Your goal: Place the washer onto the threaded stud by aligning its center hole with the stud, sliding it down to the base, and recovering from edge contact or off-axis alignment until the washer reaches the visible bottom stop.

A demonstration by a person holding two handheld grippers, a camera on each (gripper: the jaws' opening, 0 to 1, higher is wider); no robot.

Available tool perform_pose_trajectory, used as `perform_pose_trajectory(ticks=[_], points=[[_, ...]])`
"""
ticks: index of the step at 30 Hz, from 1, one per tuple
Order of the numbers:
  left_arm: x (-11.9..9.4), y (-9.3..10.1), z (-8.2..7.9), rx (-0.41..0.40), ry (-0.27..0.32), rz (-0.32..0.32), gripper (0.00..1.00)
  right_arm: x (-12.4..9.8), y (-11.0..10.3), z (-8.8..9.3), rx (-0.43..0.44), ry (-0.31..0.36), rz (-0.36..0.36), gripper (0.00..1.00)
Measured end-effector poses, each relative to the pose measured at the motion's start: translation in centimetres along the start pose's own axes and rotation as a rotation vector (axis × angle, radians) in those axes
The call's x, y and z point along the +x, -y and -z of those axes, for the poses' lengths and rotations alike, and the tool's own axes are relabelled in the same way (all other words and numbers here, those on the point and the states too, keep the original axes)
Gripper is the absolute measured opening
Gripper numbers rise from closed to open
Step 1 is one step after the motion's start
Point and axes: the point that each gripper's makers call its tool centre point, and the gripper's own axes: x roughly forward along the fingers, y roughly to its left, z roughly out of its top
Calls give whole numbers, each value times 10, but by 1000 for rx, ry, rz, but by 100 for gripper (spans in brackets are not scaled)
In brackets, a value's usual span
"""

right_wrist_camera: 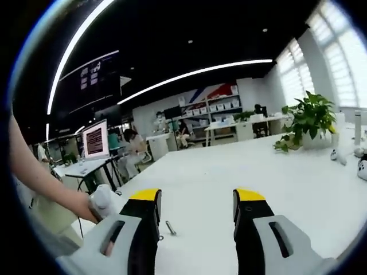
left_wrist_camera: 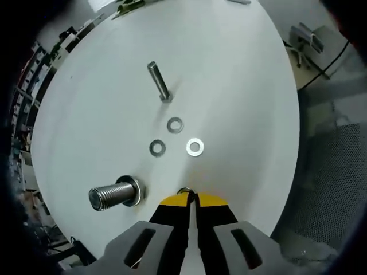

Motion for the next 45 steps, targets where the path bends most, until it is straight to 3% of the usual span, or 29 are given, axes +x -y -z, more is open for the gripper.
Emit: perform_pose_trajectory(ticks=[8,14,19,22,27,33,45], points=[[-1,0,2,22,-6,-13,0,0,-7,-6,-48,17,-14,53],[-3,1,3,23,95,-21,0,1,-3,-2,-37,0,-5,53],[-7,1,6,36,117,-35,0,1,-1,1,-48,-13,0,53],[-19,3,-3,15,173,-38,0,2,-4,4,-32,-22,-11,53],[-37,3,-17,77,219,-52,0,2,-7,3,-53,-19,-17,53],[-64,-14,-54,73,333,-64,0,2,-2,4,-54,-29,-7,53],[-71,-24,-90,168,333,-84,0,0,2,5,-27,-32,4,53]])
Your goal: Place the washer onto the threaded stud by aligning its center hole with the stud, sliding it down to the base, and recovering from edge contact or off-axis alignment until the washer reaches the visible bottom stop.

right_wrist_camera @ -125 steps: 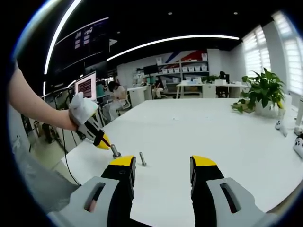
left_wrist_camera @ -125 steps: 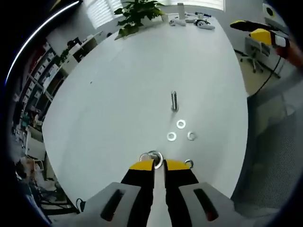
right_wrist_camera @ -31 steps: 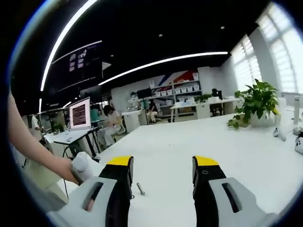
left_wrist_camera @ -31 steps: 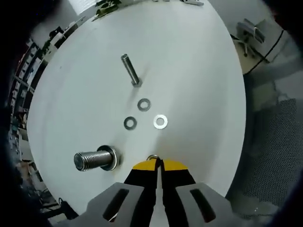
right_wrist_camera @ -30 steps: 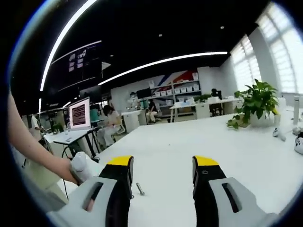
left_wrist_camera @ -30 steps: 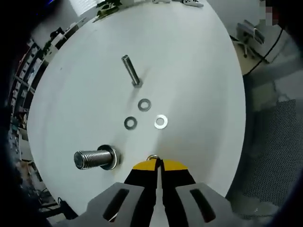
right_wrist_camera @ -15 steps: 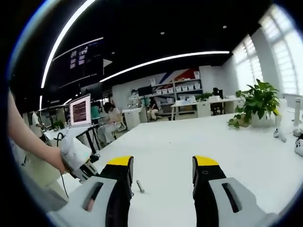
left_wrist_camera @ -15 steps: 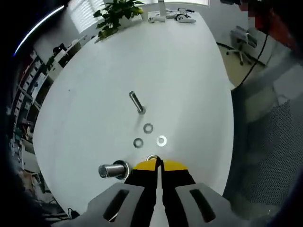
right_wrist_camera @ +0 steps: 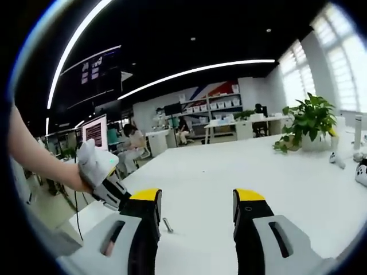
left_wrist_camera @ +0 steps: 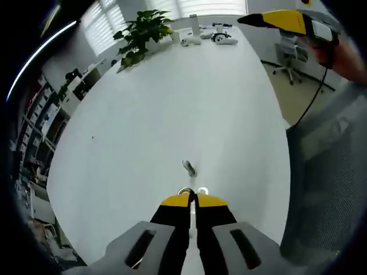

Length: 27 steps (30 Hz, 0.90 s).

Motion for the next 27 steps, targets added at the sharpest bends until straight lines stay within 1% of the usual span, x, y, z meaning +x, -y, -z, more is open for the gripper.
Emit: perform_pose_trajectory(ticks=[3,7,16,21,23,27], points=[[1,-5,-8,37,-10,-1,0,0,-2,-2,-4,5,-4,53],[4,-10,-16,48,-18,4,0,0,-5,-2,-10,2,-12,53],[14,-11,-21,72,-41,29,0,0,1,0,-3,-3,2,53],[20,-12,-18,71,-53,36,0,1,2,-1,-3,-4,5,53],[23,-10,-18,85,-59,43,0,1,3,0,-1,-6,7,53],[29,-6,-29,105,-42,52,0,1,3,0,3,-7,8,53]])
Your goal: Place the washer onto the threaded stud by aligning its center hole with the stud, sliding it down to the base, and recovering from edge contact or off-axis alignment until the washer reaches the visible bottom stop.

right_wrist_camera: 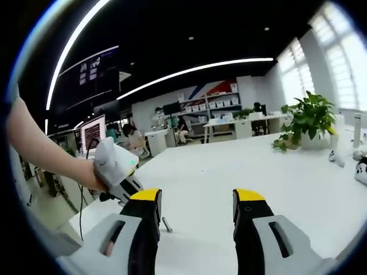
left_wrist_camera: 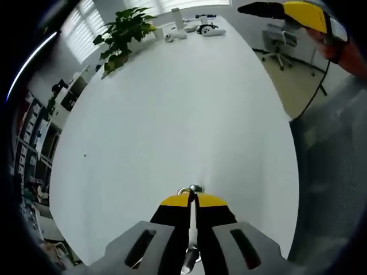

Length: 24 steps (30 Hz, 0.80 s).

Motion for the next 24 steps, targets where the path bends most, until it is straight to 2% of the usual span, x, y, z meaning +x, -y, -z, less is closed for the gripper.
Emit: perform_pose_trajectory(ticks=[4,16,19,24], points=[[7,6,1,72,-34,11,0,0,0,2,2,-5,0,53],[14,9,3,112,-62,16,0,0,2,2,3,-8,5,53],[16,11,7,158,-89,7,0,0,3,2,2,-8,8,53],[17,11,7,138,-90,5,0,-2,4,3,3,-10,13,53]])
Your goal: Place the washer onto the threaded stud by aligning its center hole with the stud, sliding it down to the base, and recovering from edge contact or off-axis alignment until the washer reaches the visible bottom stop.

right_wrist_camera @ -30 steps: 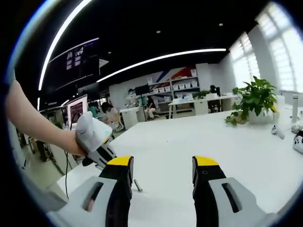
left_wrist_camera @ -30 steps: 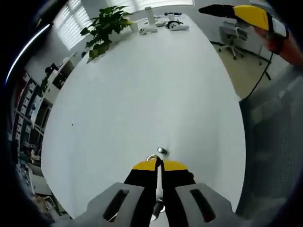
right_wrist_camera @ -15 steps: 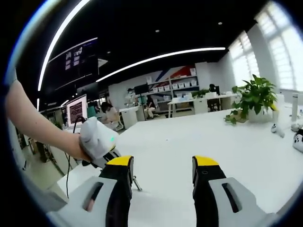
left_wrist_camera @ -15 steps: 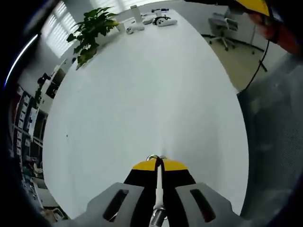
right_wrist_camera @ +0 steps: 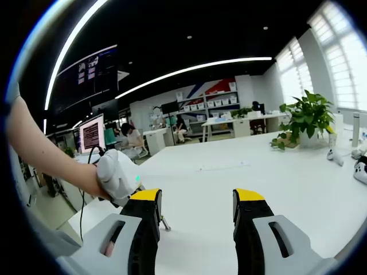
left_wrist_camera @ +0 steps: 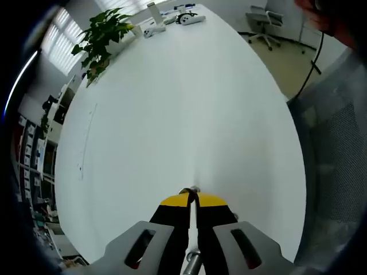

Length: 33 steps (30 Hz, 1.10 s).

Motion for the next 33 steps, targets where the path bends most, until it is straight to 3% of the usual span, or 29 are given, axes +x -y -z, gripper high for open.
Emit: perform_pose_trajectory(ticks=[8,12,22,26,33], points=[[-2,1,2,-48,8,-1,0,-1,0,1,-2,-2,1,53],[1,1,11,-89,-8,-3,0,0,1,1,-1,-3,3,53],[-2,-2,13,-178,27,-8,0,0,1,2,0,-7,4,53],[-7,-2,27,-218,29,-17,0,0,1,4,2,-12,1,53],[-14,16,53,-277,25,-14,0,2,-1,5,-3,-18,-4,53]])
